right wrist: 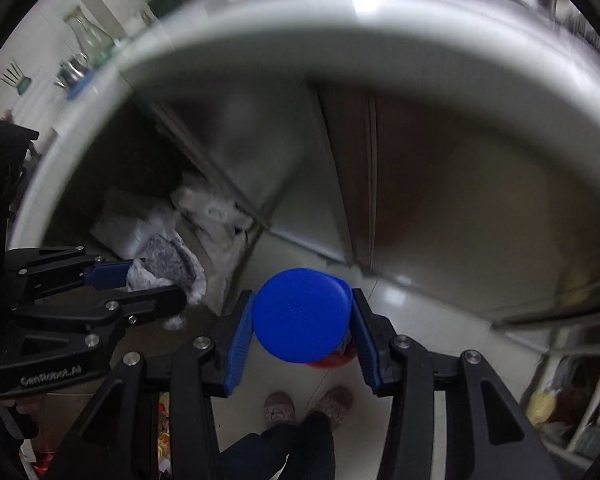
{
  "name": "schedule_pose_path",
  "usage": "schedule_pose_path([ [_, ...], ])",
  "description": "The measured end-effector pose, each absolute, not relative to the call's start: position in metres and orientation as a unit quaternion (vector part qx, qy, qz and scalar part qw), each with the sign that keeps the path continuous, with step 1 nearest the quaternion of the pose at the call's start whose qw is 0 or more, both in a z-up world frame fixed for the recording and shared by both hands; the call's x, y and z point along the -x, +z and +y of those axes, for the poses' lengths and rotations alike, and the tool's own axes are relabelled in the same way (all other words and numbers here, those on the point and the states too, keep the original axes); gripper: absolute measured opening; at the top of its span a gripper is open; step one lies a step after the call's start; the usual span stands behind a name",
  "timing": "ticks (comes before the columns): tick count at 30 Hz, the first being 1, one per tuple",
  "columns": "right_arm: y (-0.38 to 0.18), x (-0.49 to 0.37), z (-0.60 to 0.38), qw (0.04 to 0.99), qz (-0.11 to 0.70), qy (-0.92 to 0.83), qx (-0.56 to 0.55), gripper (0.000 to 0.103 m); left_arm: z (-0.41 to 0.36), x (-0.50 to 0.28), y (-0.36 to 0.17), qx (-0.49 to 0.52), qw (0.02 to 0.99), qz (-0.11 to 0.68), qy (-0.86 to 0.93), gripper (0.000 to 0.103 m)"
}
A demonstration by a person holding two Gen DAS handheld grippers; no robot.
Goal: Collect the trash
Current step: 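Carry the grey cloth and blue lid down to the red bin, then open both tools to drop the cloth and lid into the bin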
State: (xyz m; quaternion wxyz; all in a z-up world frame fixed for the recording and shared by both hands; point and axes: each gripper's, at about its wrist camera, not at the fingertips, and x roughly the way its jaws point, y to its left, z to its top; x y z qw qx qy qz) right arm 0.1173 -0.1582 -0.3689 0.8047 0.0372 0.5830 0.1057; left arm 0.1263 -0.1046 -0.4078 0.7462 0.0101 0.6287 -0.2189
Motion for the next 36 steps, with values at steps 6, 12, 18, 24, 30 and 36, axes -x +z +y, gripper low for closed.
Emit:
schedule_pose_path([
  [6,-0.494,-0.119,-0.15,0.775,0.618,0.122,-0.039,0.044,-0.102,-0.12,-0.525,-0.011,0.725,0.656,-0.21,0.032],
  [12,-0.597,-0.126,-0.143,0.76,0.637,0.13,-0.022,0.044,-0.104,-0.124,-0.622,-0.008,0.712,0.673,-0.201,0.032],
  [18,-0.679,-0.131,-0.146,0.748,0.65,0.132,-0.024,0.044,-0.11,-0.12,-0.706,-0.015,0.697,0.687,-0.203,0.032],
  [24,-0.71,-0.128,-0.152,0.74,0.656,0.141,-0.029,0.044,-0.122,-0.118,-0.746,-0.028,0.69,0.69,-0.218,0.032],
  [30,-0.712,-0.12,-0.158,0.741,0.655,0.147,-0.016,0.044,-0.122,-0.124,-0.75,-0.03,0.684,0.695,-0.22,0.041],
  [36,-0.707,-0.111,-0.158,0.75,0.644,0.153,-0.009,0.08,-0.114,-0.124,-0.726,-0.023,0.693,0.685,-0.223,0.08],
])
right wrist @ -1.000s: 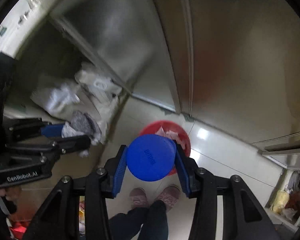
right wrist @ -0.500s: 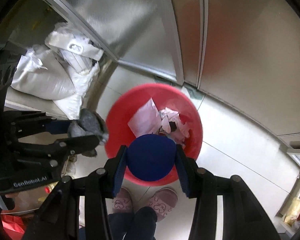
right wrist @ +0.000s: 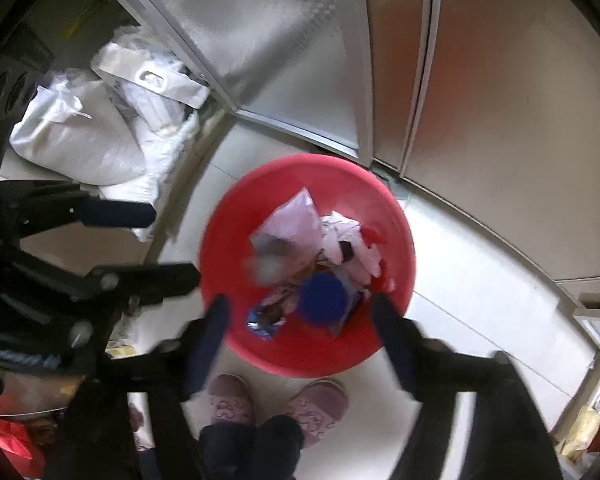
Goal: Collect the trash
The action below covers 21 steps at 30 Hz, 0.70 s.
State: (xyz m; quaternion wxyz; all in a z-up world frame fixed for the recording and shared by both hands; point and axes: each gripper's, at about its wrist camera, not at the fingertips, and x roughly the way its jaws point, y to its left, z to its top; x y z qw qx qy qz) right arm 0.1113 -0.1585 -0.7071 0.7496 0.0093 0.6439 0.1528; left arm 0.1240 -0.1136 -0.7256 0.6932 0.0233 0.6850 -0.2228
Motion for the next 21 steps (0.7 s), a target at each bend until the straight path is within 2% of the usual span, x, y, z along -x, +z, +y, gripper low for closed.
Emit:
schedule_pose_path([
  [3,-0.694,-0.107,-0.157,0.751,0.641,0.155,-0.004,0.087,-0.111,-0.119,-0.709,-0.032,0.696,0.681,-0.224,0.081],
  [6,-0.674,-0.101,-0.156,0.753,0.639,0.158,0.005,0.088,-0.105,-0.112,-0.682,-0.039,0.704,0.673,-0.223,0.084],
  [10,-0.625,-0.094,-0.153,0.761,0.63,0.155,0.011,0.088,-0.086,-0.107,-0.616,-0.031,0.727,0.652,-0.213,0.084],
  [13,-0.564,-0.09,-0.151,0.775,0.614,0.148,0.014,0.088,-0.064,-0.103,-0.544,-0.022,0.752,0.627,-0.202,0.091],
  [18,-0.43,-0.082,-0.137,0.816,0.561,0.137,0.02,0.098,-0.026,-0.089,-0.402,-0.011,0.805,0.568,-0.171,0.093],
  [20,-0.377,-0.077,-0.13,0.834,0.535,0.136,0.019,0.101,-0.012,-0.082,-0.352,-0.003,0.824,0.546,-0.153,0.096],
  [21,-0.347,-0.074,-0.126,0.845,0.518,0.132,0.021,0.102,-0.006,-0.079,-0.33,0.0,0.833,0.535,-0.143,0.102],
])
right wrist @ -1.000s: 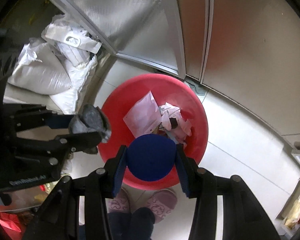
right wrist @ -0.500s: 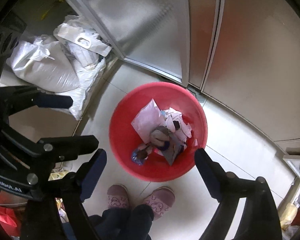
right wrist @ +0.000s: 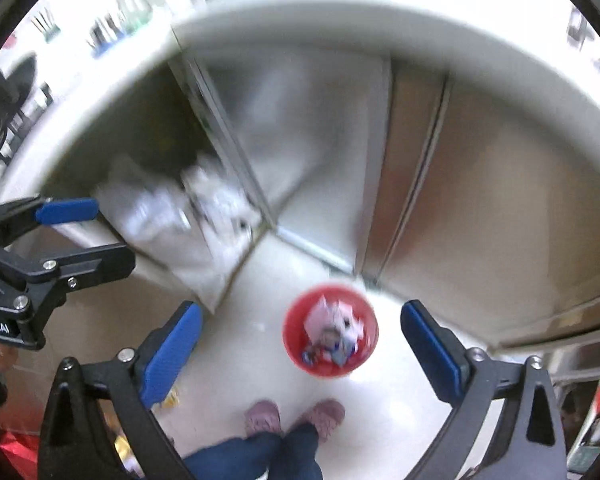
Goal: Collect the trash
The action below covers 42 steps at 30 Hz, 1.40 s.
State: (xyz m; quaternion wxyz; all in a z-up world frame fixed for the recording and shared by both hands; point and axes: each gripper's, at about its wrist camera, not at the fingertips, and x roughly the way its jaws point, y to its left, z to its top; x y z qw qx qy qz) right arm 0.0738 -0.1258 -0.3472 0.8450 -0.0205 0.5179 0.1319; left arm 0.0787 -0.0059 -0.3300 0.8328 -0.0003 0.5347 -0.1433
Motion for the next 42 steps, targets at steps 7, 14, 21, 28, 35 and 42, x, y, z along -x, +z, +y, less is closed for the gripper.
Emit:
schedule_pose_path([
  [7,-0.204,-0.057,-0.092,0.89,0.427,0.154,0.049,0.102,0.042,-0.048,-0.172,0.015,0.9,0.427,-0.09,0.103],
  [14,-0.107,-0.038,-0.073,0.92,0.354,0.16,0.045,0.102,0.068,-0.023,-0.079,0.008,0.936,0.346,-0.064,0.103],
  [21,-0.07,-0.026,-0.064,0.937,0.318,0.143,0.029,0.102,0.081,-0.002,-0.026,0.009,0.951,0.301,-0.072,0.103],
  [28,-0.048,-0.019,-0.058,0.942,0.308,0.128,0.034,0.102,0.079,0.018,-0.012,0.004,0.947,0.309,-0.086,0.103],
  [35,-0.038,-0.003,-0.061,0.948,0.294,0.12,0.03,0.102,0.084,0.039,-0.006,0.008,0.946,0.316,-0.072,0.103],
  [42,-0.042,0.004,-0.061,0.943,0.308,0.12,0.037,0.102,0.083,0.049,-0.016,0.009,0.94,0.331,-0.076,0.103],
])
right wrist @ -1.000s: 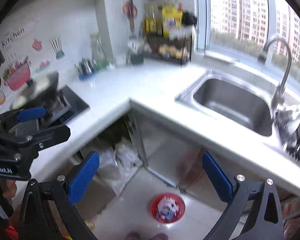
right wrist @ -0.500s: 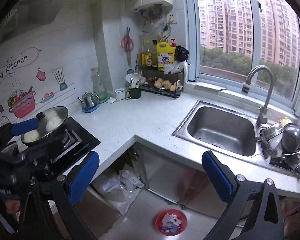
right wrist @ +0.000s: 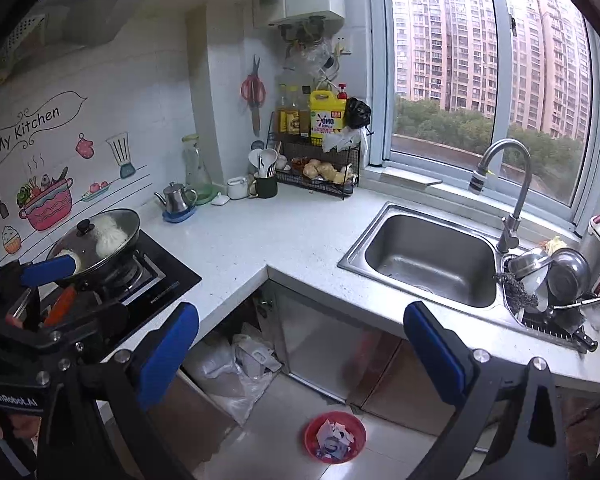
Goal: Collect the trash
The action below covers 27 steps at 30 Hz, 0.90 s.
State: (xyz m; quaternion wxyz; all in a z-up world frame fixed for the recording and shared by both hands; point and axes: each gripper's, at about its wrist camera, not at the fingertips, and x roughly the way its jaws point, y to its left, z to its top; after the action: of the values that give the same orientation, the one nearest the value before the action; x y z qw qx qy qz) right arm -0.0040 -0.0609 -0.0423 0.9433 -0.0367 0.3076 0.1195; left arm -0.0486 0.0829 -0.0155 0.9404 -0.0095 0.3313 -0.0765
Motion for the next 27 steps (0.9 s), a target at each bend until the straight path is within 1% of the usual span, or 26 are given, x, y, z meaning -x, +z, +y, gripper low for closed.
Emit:
schedule_pose_path([
  [27,-0.037,0.022,-0.065,0.942,0.314,0.115,0.036,0.102,0.079,0.062,-0.011,0.018,0.94,0.331,-0.083,0.103],
])
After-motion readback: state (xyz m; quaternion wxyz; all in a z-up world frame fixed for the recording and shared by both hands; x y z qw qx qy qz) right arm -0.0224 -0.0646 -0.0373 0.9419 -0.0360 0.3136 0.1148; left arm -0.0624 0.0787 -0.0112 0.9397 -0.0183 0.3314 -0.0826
